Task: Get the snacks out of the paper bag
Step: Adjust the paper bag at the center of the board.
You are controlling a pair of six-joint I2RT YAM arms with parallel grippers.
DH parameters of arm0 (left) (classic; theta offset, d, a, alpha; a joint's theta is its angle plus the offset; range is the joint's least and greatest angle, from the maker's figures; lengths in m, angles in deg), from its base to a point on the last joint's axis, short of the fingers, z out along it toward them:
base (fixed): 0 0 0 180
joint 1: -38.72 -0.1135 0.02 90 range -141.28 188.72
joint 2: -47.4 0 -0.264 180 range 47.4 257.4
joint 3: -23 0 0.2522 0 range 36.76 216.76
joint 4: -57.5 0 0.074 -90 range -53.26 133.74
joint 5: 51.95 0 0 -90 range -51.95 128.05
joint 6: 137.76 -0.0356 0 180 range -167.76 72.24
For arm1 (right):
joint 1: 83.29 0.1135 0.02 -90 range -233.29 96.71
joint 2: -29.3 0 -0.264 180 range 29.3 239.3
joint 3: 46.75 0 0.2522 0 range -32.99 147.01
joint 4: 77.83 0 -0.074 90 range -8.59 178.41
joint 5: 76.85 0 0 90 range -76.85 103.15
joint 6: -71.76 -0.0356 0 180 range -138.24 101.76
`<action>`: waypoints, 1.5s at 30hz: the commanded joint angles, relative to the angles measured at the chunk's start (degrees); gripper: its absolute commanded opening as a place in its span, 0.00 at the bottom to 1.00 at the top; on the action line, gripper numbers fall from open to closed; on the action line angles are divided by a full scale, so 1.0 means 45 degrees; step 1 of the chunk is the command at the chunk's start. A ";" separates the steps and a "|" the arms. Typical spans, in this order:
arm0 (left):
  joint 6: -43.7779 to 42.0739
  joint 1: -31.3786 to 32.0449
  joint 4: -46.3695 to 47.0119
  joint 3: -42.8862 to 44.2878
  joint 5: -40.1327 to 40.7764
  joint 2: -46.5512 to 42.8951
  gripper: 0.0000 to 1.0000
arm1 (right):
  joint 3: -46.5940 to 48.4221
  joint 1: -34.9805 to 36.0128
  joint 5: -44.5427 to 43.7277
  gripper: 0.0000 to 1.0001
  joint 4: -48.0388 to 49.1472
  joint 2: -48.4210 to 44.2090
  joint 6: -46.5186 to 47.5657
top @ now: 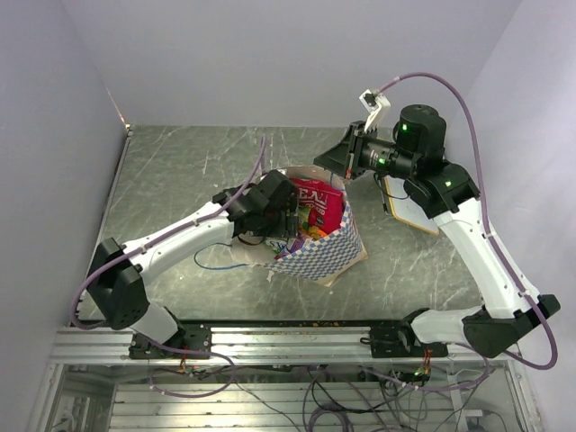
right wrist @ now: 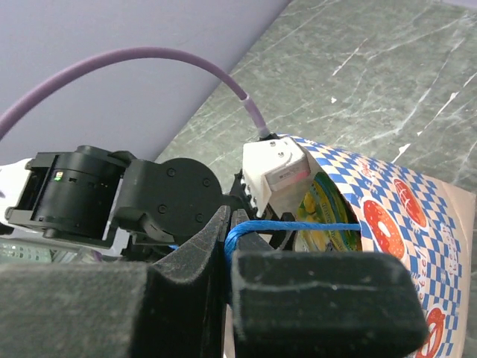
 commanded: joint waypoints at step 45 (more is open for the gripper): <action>0.0731 -0.1112 0.0468 0.1423 -0.2630 -0.3092 0.85 | 0.9680 -0.2197 0.4925 0.00 0.0325 0.6496 0.5099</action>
